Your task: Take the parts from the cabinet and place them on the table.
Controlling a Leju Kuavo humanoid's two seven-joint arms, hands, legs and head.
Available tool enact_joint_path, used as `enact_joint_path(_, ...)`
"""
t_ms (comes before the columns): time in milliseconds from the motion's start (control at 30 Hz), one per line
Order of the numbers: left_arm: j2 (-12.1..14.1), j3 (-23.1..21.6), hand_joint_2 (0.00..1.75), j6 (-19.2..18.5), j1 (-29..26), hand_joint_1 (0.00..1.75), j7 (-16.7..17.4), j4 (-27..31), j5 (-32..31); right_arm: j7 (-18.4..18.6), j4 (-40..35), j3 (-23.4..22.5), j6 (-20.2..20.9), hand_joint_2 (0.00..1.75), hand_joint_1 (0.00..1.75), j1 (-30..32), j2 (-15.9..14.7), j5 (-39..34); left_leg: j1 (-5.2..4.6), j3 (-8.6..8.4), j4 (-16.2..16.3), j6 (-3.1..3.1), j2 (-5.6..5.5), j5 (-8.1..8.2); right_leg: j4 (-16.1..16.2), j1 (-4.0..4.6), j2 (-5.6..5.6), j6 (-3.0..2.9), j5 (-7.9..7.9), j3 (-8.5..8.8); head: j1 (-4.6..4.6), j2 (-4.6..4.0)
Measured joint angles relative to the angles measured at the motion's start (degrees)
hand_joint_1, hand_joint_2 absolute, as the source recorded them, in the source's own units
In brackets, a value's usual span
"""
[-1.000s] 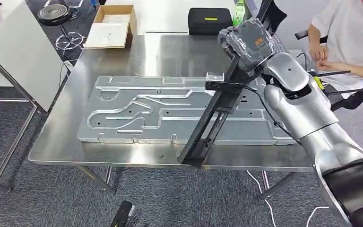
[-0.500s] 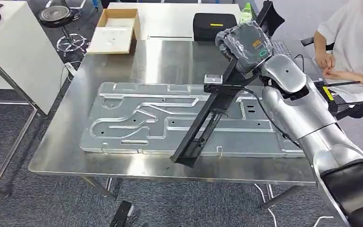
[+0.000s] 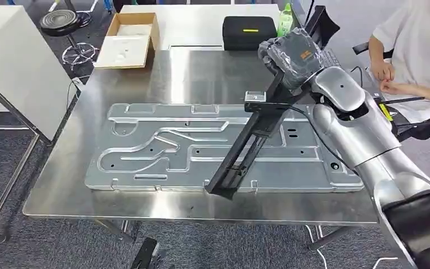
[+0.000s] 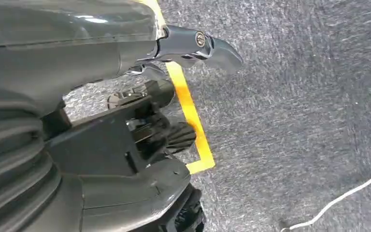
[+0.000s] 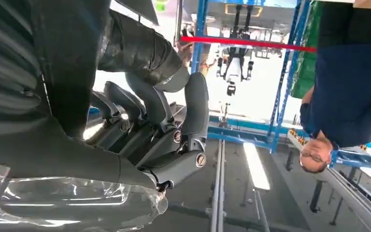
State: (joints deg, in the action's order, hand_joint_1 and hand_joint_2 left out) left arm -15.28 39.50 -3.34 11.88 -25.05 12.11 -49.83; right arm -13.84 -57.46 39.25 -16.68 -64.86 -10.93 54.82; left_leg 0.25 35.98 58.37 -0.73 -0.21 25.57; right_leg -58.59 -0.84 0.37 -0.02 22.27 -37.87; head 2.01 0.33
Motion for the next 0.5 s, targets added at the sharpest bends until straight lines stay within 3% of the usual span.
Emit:
enact_joint_path(33, 0.0, 0.0, 1.75, 0.0, -0.2, 0.0, 0.0, 0.0, 0.0, 0.0, 0.0, 0.0, 0.0, 1.75, 1.75, 0.1, 0.0, 0.0, -0.1, -0.26, 0.0, -0.38, -0.04, -1.22, 0.0, 0.01, -0.02, 0.47, 0.05, -0.02, 0.0, 0.0)
enact_joint_path(133, -0.1, 0.0, 1.75, 0.0, -0.2, 0.0, 0.0, 0.0, 0.0, -0.1, 0.0, 0.0, 0.0, 1.75, 1.75, 0.1, -0.1, 0.0, 0.32, -0.95, -1.0, -1.48, 0.09, -2.24, -0.3, -0.21, -0.08, 1.52, 0.43, 0.16, 0.02, 0.0)
enact_joint_path(167, -0.1, 0.0, 1.75, 0.0, -0.1, 0.0, 0.0, 0.0, 0.0, -0.2, 0.0, 0.0, 0.0, 1.75, 1.75, 0.0, -0.2, 0.0, 0.29, -0.99, -1.2, -1.85, 0.08, -2.38, -2.4, -0.21, -0.16, 1.7, 2.28, -0.79, 0.02, 0.0)
enact_joint_path(267, -0.1, 0.0, 1.75, 0.0, -0.1, 0.0, 0.0, 0.0, 0.0, -0.2, 0.2, 0.0, 0.1, 1.75, 1.75, 0.4, -0.3, 0.0, 0.14, -0.89, -1.1, -2.13, 0.08, -2.36, -15.3, -0.24, -0.13, 2.2, 8.63, -6.5, 0.0, 0.0)
enact_joint_path(300, -0.1, 0.0, 1.75, 0.0, -0.2, 0.0, 0.0, 0.0, 0.0, -0.2, 0.3, 0.0, 0.1, 1.75, 1.75, 0.6, -0.3, 0.0, 0.12, -0.85, -1.0, -2.13, 0.06, -2.36, -17.5, -0.27, -0.14, 2.27, 8.92, -7.47, 0.02, 0.0)
enact_joint_path(333, -0.1, 0.0, 1.75, 0.0, -0.2, 0.0, 0.0, 0.0, 0.0, -0.2, 0.3, 0.0, 0.2, 1.75, 1.75, 0.8, -0.3, 0.0, 0.11, -0.86, -1.0, -2.11, 0.03, -2.34, -16.7, -0.32, -0.16, 2.29, 7.89, -6.99, 0.02, 0.0)
enact_joint_path(367, -0.1, 0.0, 1.75, 0.0, -0.2, 0.0, 0.0, 0.0, 0.0, -0.2, 0.3, 0.0, 0.2, 1.75, 1.75, 0.8, -0.3, 0.0, 0.1, -0.84, -0.8, -2.08, 0.01, -2.32, -13.5, -0.35, -0.18, 2.23, 5.95, -5.23, 0.0, 0.0)
enact_joint_path(400, -0.1, 0.0, 1.75, 0.0, -0.2, 0.0, 0.0, 0.0, 0.0, -0.3, 0.3, 0.0, 0.2, 1.75, 0.0, 0.7, -0.3, 0.0, 0.1, -0.85, -0.6, -1.92, -0.01, -2.18, -8.7, -0.35, -0.21, 2.1, 3.73, -2.6, 0.02, 0.0)
enact_joint_path(433, -0.1, 0.0, 1.75, 0.0, -0.2, 0.0, 0.0, 0.0, 0.0, -0.3, 0.3, 0.0, 0.2, 1.75, 0.0, 0.6, -0.3, 0.0, 0.1, -0.85, -0.4, -1.71, -0.02, -2.0, -3.7, -0.34, -0.25, 1.9, 1.79, 0.23, 0.0, 0.0)
enact_joint_path(467, -0.1, 0.0, 1.75, 0.0, -0.1, 0.0, 0.0, 0.0, 0.0, -0.3, 0.3, 0.0, 0.2, 1.75, 0.0, 0.4, -0.3, 0.0, -0.21, -0.6, 0.0, -1.36, -0.03, -1.77, -0.6, -0.09, -0.27, 1.64, 2.3, 1.81, 0.02, 0.0)
enact_joint_path(500, -0.1, 0.0, 1.75, 0.0, -0.1, 0.0, 0.0, 0.0, 0.0, -0.4, 0.3, 0.1, 0.2, 1.75, 0.0, 0.3, -0.3, 0.0, -0.36, -0.43, 0.2, -1.09, -0.1, -1.66, -0.5, 0.07, -0.2, 1.25, 2.03, 1.7, -0.04, 0.0)
